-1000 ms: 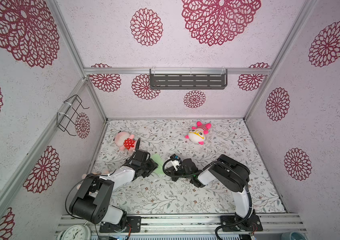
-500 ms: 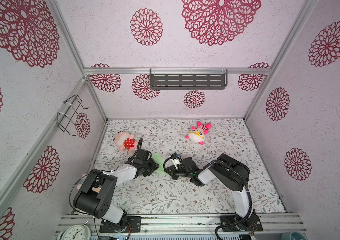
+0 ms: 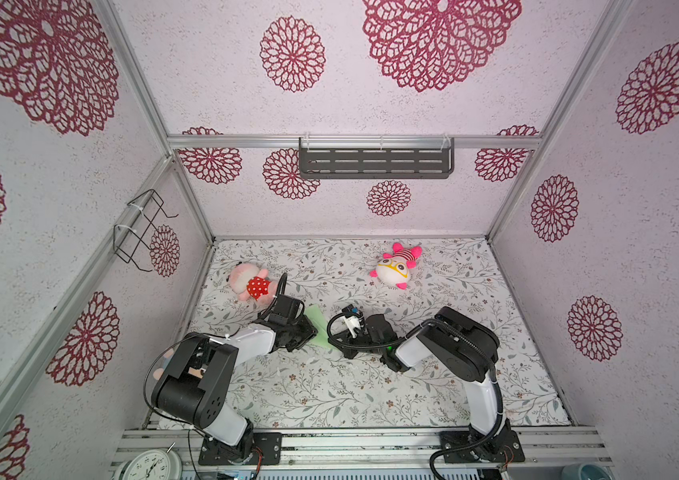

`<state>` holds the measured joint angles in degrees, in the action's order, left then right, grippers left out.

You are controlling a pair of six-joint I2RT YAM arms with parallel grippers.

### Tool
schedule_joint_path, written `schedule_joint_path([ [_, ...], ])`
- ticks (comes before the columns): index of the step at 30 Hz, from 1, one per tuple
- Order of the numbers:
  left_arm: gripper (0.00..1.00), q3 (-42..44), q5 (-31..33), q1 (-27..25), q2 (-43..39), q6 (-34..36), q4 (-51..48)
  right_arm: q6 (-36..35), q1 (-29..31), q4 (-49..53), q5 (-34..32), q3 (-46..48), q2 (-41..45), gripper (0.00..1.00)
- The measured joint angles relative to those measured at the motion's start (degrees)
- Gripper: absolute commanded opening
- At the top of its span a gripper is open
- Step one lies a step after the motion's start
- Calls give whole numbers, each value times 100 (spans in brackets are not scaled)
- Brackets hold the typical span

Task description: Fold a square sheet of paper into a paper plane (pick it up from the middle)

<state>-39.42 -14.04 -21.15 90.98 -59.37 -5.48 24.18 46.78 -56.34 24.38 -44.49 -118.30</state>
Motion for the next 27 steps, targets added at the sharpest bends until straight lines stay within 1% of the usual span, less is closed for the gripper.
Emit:
schedule_joint_path([
  [5,43,-177,-20,0,179,-46,-17,13,-11,2,17,0,2,15],
  [12,45,-306,-13,2,280,-109,-114,94,-33,17,37,-11,2,21],
  [16,51,-396,-2,-4,321,-122,-221,256,-92,264,98,-153,9,27],
  [21,53,-586,66,-59,402,-59,-472,446,-197,796,317,-391,57,27],
  [27,52,-839,212,-136,531,-4,-815,608,-219,1231,409,-470,166,23],
])
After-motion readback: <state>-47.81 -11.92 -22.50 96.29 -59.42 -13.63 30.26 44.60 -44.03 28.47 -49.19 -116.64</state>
